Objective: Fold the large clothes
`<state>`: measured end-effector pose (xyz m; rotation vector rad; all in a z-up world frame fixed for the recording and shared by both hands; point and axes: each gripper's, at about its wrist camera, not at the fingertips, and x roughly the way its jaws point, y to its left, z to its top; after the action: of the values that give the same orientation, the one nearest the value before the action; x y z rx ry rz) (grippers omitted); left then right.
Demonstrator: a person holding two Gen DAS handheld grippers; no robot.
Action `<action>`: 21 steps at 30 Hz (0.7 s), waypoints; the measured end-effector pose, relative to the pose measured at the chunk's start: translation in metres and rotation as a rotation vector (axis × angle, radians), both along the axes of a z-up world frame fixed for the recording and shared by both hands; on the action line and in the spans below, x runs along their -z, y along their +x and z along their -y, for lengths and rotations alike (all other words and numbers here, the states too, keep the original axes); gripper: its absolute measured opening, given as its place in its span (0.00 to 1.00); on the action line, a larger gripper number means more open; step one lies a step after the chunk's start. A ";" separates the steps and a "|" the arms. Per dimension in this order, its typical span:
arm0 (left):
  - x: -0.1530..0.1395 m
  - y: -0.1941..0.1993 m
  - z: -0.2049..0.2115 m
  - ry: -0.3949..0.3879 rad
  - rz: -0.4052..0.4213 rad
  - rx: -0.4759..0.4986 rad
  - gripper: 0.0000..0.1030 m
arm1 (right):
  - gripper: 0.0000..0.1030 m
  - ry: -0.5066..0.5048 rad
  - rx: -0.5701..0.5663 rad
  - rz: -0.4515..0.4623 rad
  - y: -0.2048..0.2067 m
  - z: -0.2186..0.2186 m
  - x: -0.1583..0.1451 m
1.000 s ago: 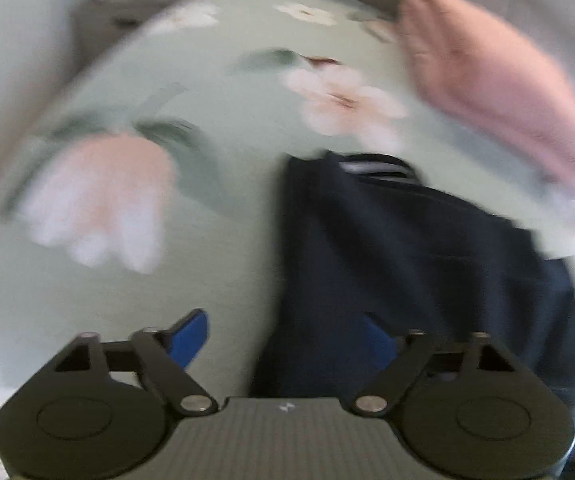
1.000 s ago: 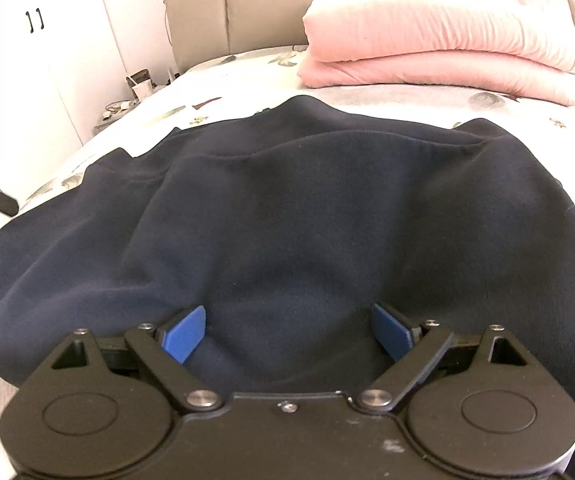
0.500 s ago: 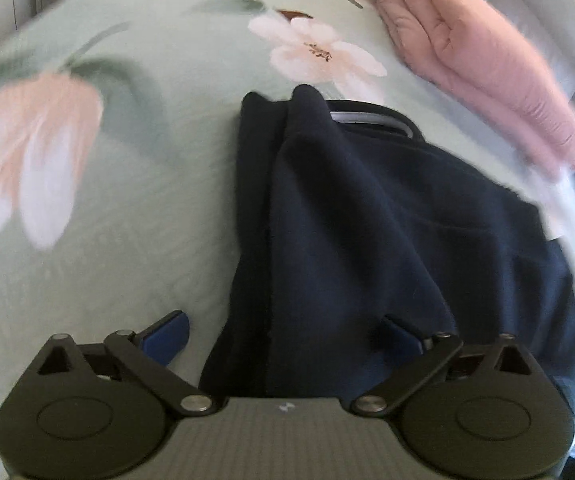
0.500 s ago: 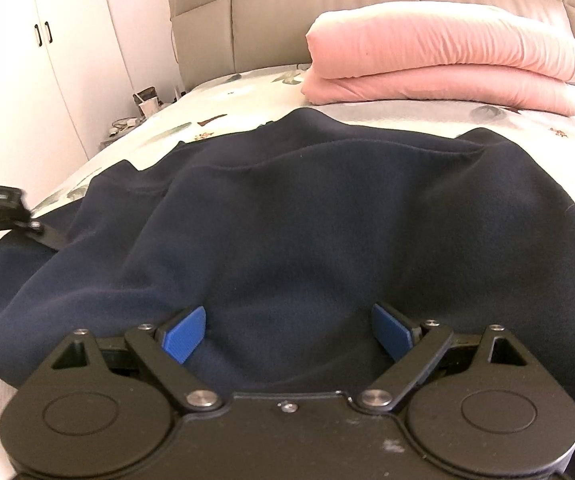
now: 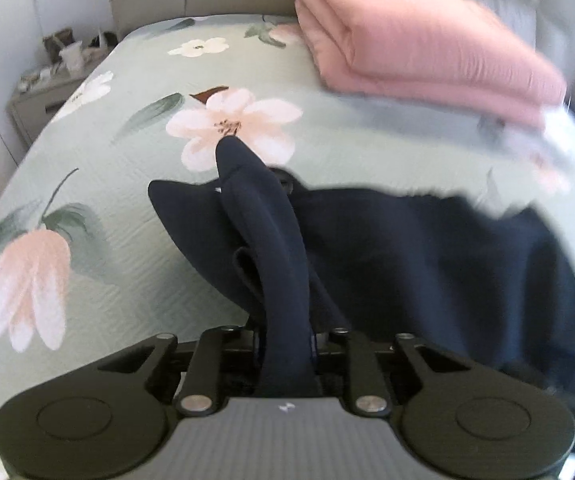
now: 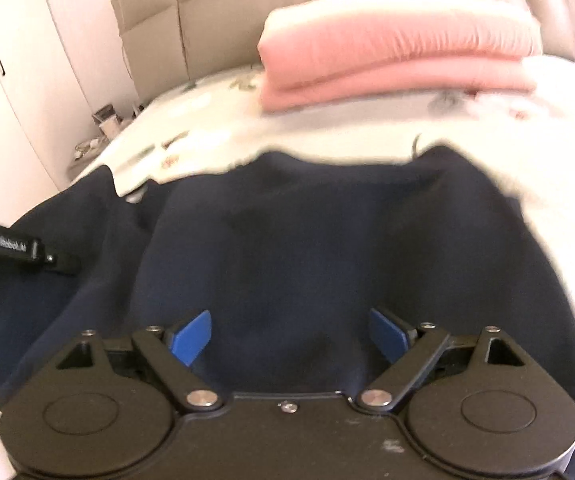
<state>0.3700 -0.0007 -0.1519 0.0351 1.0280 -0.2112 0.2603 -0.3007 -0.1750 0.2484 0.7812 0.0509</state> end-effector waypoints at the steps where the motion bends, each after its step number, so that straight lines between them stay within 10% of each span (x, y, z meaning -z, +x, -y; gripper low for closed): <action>1: -0.007 0.000 -0.001 -0.024 -0.005 -0.002 0.19 | 0.99 -0.029 -0.028 -0.022 0.002 -0.006 -0.001; 3: -0.018 -0.002 0.002 -0.050 -0.008 0.005 0.19 | 1.00 -0.163 -0.130 -0.173 0.012 -0.029 0.018; 9: -0.021 -0.012 0.031 0.051 0.036 0.025 0.18 | 1.00 -0.165 -0.130 -0.121 0.007 -0.031 0.028; 21: -0.089 -0.057 0.135 0.031 0.100 0.179 0.16 | 0.99 0.179 -0.019 -0.174 -0.010 0.030 0.011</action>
<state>0.3133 -0.1354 -0.0627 0.1651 0.9287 -0.3527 0.2504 -0.3307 -0.1864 0.4190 0.9531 0.1189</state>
